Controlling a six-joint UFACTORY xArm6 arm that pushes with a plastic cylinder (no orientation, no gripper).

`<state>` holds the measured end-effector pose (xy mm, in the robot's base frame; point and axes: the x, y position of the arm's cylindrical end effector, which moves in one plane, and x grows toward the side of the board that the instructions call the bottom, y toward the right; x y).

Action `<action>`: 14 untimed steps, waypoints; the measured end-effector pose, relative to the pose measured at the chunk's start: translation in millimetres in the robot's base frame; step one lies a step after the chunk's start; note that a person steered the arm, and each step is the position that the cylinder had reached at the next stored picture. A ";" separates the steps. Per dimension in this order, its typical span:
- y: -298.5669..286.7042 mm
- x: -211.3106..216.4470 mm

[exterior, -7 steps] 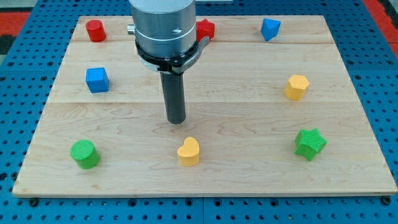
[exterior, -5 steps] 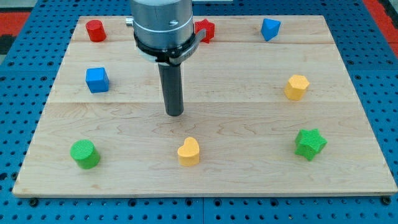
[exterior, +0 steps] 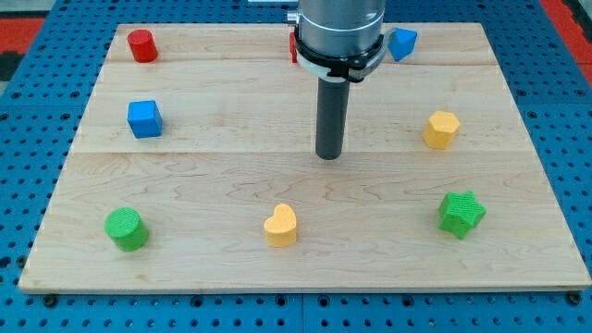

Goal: Move the green star to the center of the board

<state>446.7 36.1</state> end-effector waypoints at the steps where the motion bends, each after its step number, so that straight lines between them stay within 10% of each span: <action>1: 0.3 0.0; 3: 13.7 -0.9; 8: 255.6 47.5; 9: 229.1 114.5; 11: 69.0 68.5; 14: -4.0 64.2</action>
<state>511.0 32.1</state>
